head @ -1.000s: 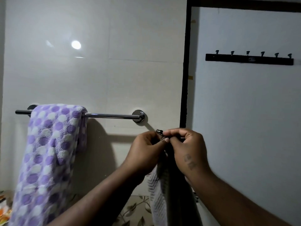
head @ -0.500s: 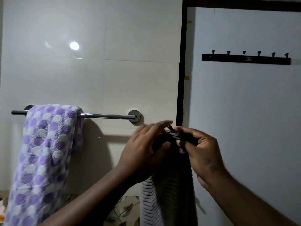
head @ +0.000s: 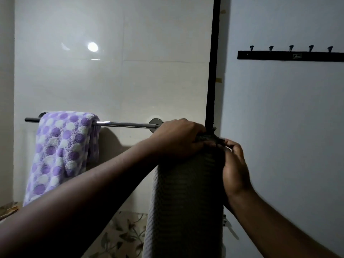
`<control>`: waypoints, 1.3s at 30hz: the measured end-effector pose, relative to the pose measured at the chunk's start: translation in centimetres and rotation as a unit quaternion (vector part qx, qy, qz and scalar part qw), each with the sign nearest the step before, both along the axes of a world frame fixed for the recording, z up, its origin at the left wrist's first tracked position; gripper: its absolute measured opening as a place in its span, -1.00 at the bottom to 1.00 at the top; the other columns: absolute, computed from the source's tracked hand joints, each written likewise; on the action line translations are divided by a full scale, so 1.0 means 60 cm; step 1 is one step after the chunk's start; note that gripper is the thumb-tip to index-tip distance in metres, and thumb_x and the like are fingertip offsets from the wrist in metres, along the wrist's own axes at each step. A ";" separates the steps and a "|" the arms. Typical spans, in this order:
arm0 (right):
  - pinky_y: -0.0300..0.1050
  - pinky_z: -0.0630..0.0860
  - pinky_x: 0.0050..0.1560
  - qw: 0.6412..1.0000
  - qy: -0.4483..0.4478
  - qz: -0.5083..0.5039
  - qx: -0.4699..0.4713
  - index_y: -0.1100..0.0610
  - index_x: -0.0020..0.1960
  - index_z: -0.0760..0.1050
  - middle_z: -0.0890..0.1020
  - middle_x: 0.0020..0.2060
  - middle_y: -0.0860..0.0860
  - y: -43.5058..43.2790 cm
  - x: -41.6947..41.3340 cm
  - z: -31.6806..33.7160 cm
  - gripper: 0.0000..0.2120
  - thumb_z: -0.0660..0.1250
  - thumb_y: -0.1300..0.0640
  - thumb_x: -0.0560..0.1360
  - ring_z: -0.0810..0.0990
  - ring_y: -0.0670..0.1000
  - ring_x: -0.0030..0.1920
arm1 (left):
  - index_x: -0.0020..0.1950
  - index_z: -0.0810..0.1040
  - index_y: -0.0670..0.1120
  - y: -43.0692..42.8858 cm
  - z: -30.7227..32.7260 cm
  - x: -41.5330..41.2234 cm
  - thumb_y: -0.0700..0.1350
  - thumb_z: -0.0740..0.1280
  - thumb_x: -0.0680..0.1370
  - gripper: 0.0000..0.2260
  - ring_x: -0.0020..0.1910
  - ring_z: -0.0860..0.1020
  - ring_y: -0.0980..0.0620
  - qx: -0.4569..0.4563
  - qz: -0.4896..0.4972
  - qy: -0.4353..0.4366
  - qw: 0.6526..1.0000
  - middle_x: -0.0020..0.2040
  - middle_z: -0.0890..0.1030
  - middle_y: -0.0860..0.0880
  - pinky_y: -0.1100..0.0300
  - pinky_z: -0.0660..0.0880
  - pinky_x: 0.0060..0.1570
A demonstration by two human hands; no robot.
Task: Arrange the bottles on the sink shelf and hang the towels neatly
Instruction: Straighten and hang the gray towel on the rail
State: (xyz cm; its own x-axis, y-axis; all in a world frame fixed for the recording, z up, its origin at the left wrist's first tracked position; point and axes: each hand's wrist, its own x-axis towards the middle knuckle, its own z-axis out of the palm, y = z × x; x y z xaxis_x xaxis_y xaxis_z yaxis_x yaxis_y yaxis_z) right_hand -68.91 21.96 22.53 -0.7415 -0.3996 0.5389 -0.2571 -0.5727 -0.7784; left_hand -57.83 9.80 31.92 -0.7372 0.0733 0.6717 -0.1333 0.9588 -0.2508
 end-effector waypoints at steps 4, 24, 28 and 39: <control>-0.01 0.67 -0.06 0.998 0.025 0.039 0.053 0.08 0.28 0.50 0.67 0.11 0.07 -0.008 0.008 -0.039 -0.43 0.39 -0.29 0.45 0.69 0.03 0.07 | -0.04 0.54 0.12 -0.006 0.015 0.002 0.43 0.19 0.52 -0.60 -0.26 0.53 -0.03 -0.002 0.024 0.024 0.999 -0.33 0.45 0.13 0.19 0.25 -0.41; -0.17 0.49 -0.22 0.995 0.097 -0.023 -0.017 -0.06 -0.04 0.39 0.58 -0.18 -0.11 -0.212 0.163 0.100 -0.80 0.20 -0.17 0.64 0.60 -0.12 -0.19 | 0.17 0.59 0.01 -0.111 0.067 0.187 0.13 0.31 0.57 -0.73 0.10 0.57 -0.04 -0.130 0.061 0.368 0.919 0.12 0.61 0.03 0.03 0.43 0.15; -0.11 0.39 -0.06 0.985 0.113 -0.116 -0.051 0.11 -0.01 0.38 0.54 -0.17 -0.02 -0.323 0.149 0.249 -0.72 0.21 -0.12 0.64 0.59 0.12 0.01 | 0.27 0.57 0.03 -0.170 0.069 0.186 0.01 0.27 0.58 -0.72 0.31 0.50 -0.06 -0.160 0.073 0.377 0.909 0.32 0.56 0.03 0.03 0.32 0.31; 0.15 0.50 0.03 0.753 0.388 -0.522 0.102 0.12 0.29 0.38 0.52 0.20 0.14 -0.448 0.068 0.258 -0.54 0.40 0.07 0.44 0.53 0.23 0.16 | 0.37 0.58 0.08 -0.381 0.022 0.102 0.16 -0.03 0.58 -0.47 0.42 0.44 -0.11 -0.049 0.203 0.132 0.969 0.37 0.59 0.00 -0.03 0.23 0.44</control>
State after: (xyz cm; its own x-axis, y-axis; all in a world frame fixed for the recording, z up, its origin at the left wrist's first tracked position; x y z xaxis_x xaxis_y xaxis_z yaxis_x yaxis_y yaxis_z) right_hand -64.82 -4.93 37.98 -0.2027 0.0492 0.9780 -0.9063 0.3687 -0.2064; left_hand -51.71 -13.09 33.26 -0.5220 -0.1127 0.8455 -0.5662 0.7871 -0.2446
